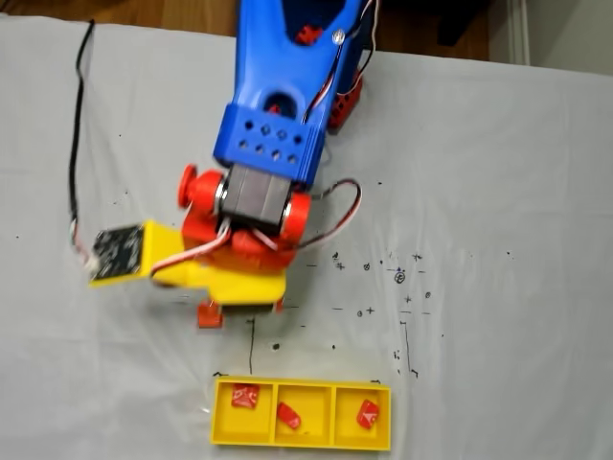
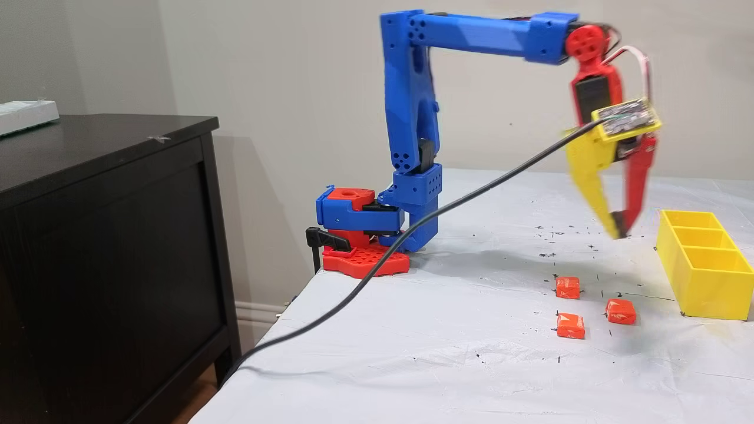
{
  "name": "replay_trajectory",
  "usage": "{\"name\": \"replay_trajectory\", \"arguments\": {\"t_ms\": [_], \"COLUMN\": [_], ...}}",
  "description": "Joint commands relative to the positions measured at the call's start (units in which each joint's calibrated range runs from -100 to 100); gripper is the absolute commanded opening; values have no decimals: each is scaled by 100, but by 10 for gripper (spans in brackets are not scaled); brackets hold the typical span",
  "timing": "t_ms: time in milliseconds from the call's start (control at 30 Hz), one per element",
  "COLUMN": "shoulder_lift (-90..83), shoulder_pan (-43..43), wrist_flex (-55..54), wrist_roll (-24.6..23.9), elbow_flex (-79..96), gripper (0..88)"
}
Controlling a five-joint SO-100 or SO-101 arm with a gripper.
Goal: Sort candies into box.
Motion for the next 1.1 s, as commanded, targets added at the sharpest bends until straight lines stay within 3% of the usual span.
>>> {"name": "replay_trajectory", "arguments": {"t_ms": [0,300,533,1067], "shoulder_lift": [-690,-181,-181,141], "shoulder_pan": [27,9,18,172], "wrist_flex": [-75,-197,-99,48], "wrist_roll": [15,0,83,254], "elbow_flex": [532,614,824,887], "gripper": [2,7,165,229]}}
